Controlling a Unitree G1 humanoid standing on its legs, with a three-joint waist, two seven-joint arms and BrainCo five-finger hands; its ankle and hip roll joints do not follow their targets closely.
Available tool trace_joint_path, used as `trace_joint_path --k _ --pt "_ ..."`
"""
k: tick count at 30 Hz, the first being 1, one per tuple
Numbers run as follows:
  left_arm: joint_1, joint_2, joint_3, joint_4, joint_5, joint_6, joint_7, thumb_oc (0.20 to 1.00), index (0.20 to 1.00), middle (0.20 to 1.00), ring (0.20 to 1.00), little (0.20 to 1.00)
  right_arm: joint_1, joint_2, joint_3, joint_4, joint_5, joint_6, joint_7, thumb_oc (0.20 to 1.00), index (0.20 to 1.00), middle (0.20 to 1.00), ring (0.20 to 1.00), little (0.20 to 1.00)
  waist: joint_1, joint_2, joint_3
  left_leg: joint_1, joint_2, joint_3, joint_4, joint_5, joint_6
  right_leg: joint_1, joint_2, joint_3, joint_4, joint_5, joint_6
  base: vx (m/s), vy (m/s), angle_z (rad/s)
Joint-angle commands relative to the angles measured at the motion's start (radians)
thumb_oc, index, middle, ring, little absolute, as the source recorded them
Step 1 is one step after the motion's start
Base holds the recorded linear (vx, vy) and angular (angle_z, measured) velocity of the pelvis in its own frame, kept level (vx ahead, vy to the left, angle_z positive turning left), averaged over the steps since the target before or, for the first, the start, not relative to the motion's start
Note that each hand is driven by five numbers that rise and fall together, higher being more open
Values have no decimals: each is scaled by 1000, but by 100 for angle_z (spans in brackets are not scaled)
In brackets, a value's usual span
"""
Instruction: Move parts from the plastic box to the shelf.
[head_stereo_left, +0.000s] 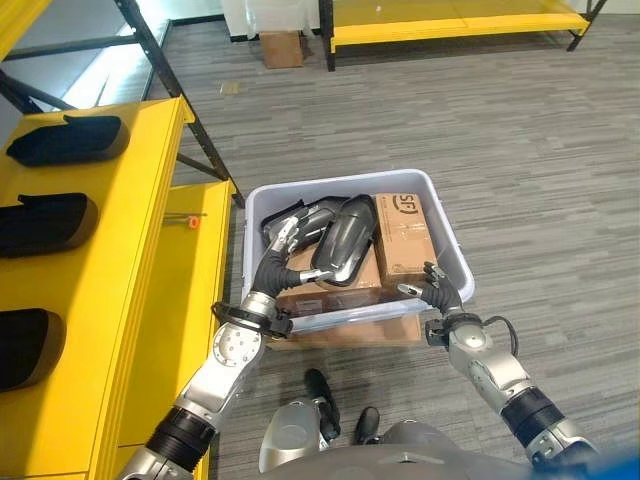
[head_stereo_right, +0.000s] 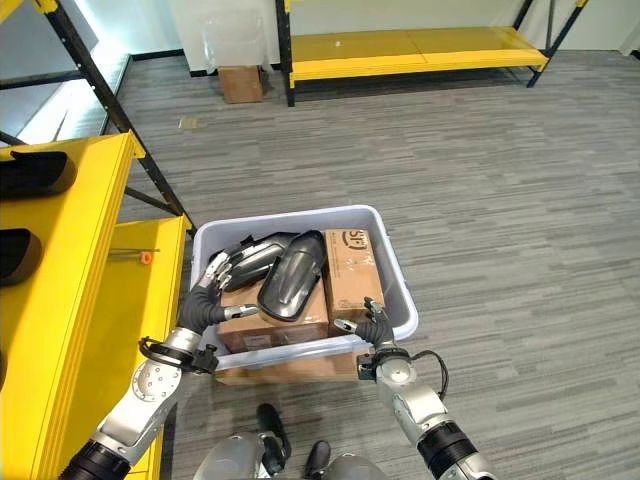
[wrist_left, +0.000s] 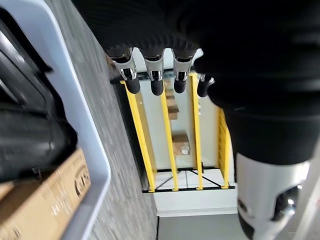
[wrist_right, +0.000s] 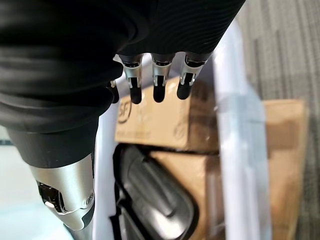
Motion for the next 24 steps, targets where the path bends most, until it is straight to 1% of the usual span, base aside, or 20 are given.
trace_joint_path --k 1,2,3,4,5,6,7,8,9,10,11,12,13,15,16,17,20,22,23,24 --pt "8 23 5 -52 -19 -83 -42 1000 1000 1000 1000 1000 28 18 -29 -60 -36 -61 0 1000 1000 1000 1000 1000 31 -25 -49 19 -38 -22 -37 -57 -4 -88 -33 -12 357 86 145 149 84 26" --pt "2 25 4 -45 -12 -83 -41 1000 1000 1000 1000 1000 25 26 -27 -47 -28 -74 -10 1000 1000 1000 1000 1000 30 -20 -47 25 -38 -34 -48 -60 0 -137 -71 -3 434 93 169 124 2 38" --pt "-6 29 2 -42 -15 -85 -40 1000 1000 1000 1000 1000 21 31 -28 -34 -25 -91 -11 1000 1000 1000 1000 1000 33 -18 -45 21 -27 -35 -43 -58 -8 -142 -94 -5 421 68 163 91 -115 45" --pt "-17 30 -1 -40 -22 -83 -41 1000 1000 1000 1000 1000 17 32 -26 -24 -21 -115 -9 1000 1000 1000 1000 1000 36 -18 -40 12 -11 -39 -29 -52 -24 -130 -110 -9 361 34 140 50 -150 34" --pt "-20 30 -1 -39 -23 -82 -40 1000 1000 1000 1000 1000 16 32 -26 -22 -22 -122 -9 1000 1000 1000 1000 1000 36 -18 -38 10 -6 -40 -24 -50 -29 -125 -110 -11 343 29 133 38 -174 28" --pt "-31 28 -3 -39 -16 -77 -37 1000 1000 1000 1000 1000 13 30 -25 -19 -27 -145 -5 1000 1000 1000 1000 1000 34 -16 -32 4 8 -49 -12 -42 -44 -117 -118 -3 274 12 115 26 -165 27" --pt "-46 25 -10 -36 -5 -73 -24 1000 1000 1000 1000 1000 5 24 -22 -25 -38 -161 -1 1000 1000 1000 1000 1000 24 -11 -21 3 28 -63 -3 -30 -66 -120 -129 18 200 19 105 19 -199 25" --pt "-60 22 -18 -31 -1 -71 -9 1000 1000 1000 1000 1000 -2 15 -19 -31 -37 -167 -1 1000 1000 1000 1000 1000 16 -4 -12 8 43 -70 -2 -25 -80 -122 -143 34 140 50 108 15 -231 25" --pt "-76 21 -33 -21 1 -74 32 1000 1000 1000 1000 1000 -14 4 -10 -52 -48 -158 -8 1000 1000 1000 1000 1000 -3 8 -1 42 67 -80 -24 -12 -99 -159 -198 68 83 134 145 13 -168 19" --pt "-79 20 -36 -18 2 -75 39 1000 1000 1000 1000 1000 -16 2 -9 -57 -51 -151 -14 1000 1000 1000 1000 1000 -5 11 1 49 70 -80 -32 -9 -101 -163 -204 73 74 149 151 31 -176 15" --pt "-89 23 -39 -20 6 -68 53 1000 1000 1000 1000 1000 -20 2 -8 -70 -65 -127 -33 1000 1000 1000 1000 1000 -16 13 8 71 78 -84 -50 -12 -105 -198 -236 94 63 207 178 54 -131 9" --pt "-93 24 -43 -24 0 -54 58 1000 1000 1000 1000 1000 -24 4 -11 -77 -75 -105 -41 1000 1000 1000 1000 1000 -27 15 13 91 84 -86 -64 -19 -105 -226 -254 115 71 237 195 86 -160 9" --pt "-95 24 -47 -26 -8 -46 54 1000 1000 1000 1000 1000 -23 5 -13 -77 -78 -91 -46 1000 1000 1000 1000 1000 -31 16 12 100 89 -81 -73 -20 -109 -224 -252 112 63 226 203 113 -146 6" --pt "-91 17 -48 -28 3 -44 53 1000 1000 1000 1000 1000 -22 3 -16 -75 -80 -63 -44 1000 1000 1000 1000 1000 -36 17 9 116 94 -78 -79 -19 -115 -209 -248 101 45 224 204 162 -144 20" --pt "-80 8 -51 -29 11 -40 63 1000 1000 1000 1000 1000 -9 8 -21 -65 -19 0 -34 1000 1000 1000 1000 1000 -34 15 -3 120 97 -84 -69 -19 -116 -199 -242 90 48 209 190 193 -128 32" --pt "-78 6 -51 -28 10 -41 69 1000 1000 1000 1000 1000 -7 8 -22 -62 -12 6 -31 1000 1000 1000 1000 1000 -34 15 -4 122 97 -86 -69 -18 -117 -196 -241 89 47 207 188 203 -112 33" --pt "-80 -8 -46 -15 -3 -50 78 1000 1000 1000 1000 1000 -2 15 -17 -22 33 24 -21 1000 1000 1000 1000 1000 -29 15 -19 123 105 -91 -73 -5 -131 -156 -224 69 20 184 162 147 -69 16" --pt "-79 -15 -41 -14 -4 -41 84 1000 1000 1000 1000 1000 -5 20 -20 -3 67 42 -20 1000 1000 1000 1000 1000 -21 14 -24 120 109 -93 -70 -1 -137 -137 -219 54 5 177 153 122 -89 1" --pt "-77 -18 -31 -18 -16 -31 86 1000 1000 1000 1000 1000 -7 23 -20 9 104 62 -22 1000 1000 1000 1000 1000 -15 15 -25 117 113 -96 -68 0 -141 -126 -218 42 0 170 147 96 -91 11" --pt "-77 -18 -27 -21 -19 -27 85 1000 1000 1000 1000 1000 -7 24 -19 10 109 65 -24 1000 1000 1000 1000 1000 -13 15 -25 116 113 -97 -68 0 -141 -125 -218 39 0 169 146 71 -89 12"
